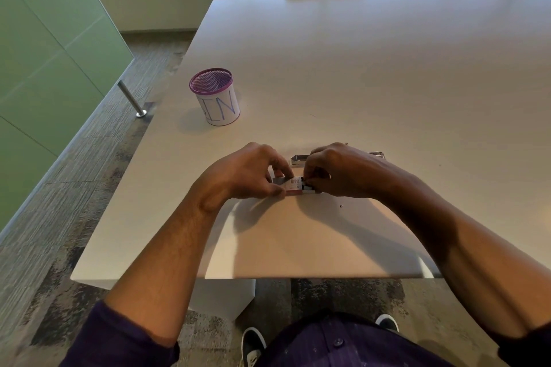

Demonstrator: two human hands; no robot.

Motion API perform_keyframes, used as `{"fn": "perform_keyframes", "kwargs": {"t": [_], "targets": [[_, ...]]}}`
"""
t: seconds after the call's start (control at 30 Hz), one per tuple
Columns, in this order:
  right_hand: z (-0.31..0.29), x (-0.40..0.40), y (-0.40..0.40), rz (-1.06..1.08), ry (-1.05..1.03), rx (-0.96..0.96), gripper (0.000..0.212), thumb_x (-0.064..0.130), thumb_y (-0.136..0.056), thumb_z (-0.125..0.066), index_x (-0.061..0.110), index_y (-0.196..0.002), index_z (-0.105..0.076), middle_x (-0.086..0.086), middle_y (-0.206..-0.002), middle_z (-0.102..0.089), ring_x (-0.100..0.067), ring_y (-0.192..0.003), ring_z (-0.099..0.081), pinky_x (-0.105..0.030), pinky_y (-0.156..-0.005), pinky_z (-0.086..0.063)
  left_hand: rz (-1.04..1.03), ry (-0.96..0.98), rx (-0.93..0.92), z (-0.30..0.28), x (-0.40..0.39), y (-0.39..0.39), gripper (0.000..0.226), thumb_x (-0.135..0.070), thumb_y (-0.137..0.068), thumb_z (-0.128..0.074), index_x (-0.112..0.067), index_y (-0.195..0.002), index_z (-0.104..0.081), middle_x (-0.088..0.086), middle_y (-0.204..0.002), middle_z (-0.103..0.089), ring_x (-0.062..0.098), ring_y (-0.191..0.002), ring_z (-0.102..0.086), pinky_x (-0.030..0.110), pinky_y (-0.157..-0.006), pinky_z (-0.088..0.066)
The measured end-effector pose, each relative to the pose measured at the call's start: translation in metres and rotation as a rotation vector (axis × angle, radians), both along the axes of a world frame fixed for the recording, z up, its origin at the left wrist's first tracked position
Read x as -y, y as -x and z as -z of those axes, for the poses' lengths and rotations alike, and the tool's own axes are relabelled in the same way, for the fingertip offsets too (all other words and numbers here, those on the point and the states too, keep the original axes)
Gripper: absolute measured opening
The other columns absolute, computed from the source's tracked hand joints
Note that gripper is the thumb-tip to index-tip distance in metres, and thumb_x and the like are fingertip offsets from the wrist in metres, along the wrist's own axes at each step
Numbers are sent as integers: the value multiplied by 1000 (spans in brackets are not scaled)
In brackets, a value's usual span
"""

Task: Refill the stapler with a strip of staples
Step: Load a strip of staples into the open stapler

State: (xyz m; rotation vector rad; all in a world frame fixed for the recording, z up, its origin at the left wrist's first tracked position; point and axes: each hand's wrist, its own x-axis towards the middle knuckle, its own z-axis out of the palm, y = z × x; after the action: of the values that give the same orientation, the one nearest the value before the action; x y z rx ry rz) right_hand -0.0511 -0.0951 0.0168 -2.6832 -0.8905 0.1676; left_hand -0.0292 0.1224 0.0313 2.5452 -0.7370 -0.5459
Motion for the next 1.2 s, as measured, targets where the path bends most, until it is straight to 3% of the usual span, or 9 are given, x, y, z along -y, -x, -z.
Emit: {"fn": "perform_keyframes", "kwargs": {"t": [0.23,0.53,0.8,0.87,1.0,1.2], "targets": [[-4,3,2,1,16,48,16,27,-94,-68,14,-102,-72,6,-94,-64,-9,-75,-63,-22,-66,-56,-1,-2,-4,1,0,-1,38,-19,-83,-82,-21,-121,-74,-10,-106,-62,2,-79,-62,15,-66,-49],[-6,14,4,35,9,18,17,26,-96,-66,14,-105,-72,1,-103,-67,-11,-79,-64,-27,-71,-59,-11,-1,-18,3,1,-3,38,-19,-83,-83,-23,-119,-74,-9,-107,-63,4,-81,-64,20,-71,-53],[-3,9,3,-12,-33,41,16,21,-95,-68,15,-108,-75,2,-105,-67,-4,-79,-60,-9,-62,-43,-23,-12,-19,1,2,-2,38,-19,-83,-83,-24,-120,-74,-12,-107,-61,3,-81,-63,18,-69,-51],[-3,6,2,-30,-23,52,16,19,-95,-67,15,-108,-76,1,-107,-68,-4,-80,-59,-10,-64,-46,-24,-11,-17,0,2,-1,38,-19,-83,-83,-24,-119,-74,-13,-105,-61,2,-80,-63,18,-68,-51],[-2,1,1,-13,12,84,15,22,-96,-65,18,-106,-77,2,-105,-68,-9,-81,-63,-27,-70,-58,-26,-12,-7,0,1,0,37,-19,-83,-83,-25,-118,-74,-14,-102,-61,1,-80,-63,20,-68,-51],[-3,-9,1,13,48,61,17,25,-97,-64,15,-108,-74,2,-105,-64,-10,-82,-61,-25,-70,-57,-19,-12,-2,0,1,1,38,-19,-82,-83,-25,-119,-74,-15,-100,-60,2,-79,-63,21,-70,-54]]}}
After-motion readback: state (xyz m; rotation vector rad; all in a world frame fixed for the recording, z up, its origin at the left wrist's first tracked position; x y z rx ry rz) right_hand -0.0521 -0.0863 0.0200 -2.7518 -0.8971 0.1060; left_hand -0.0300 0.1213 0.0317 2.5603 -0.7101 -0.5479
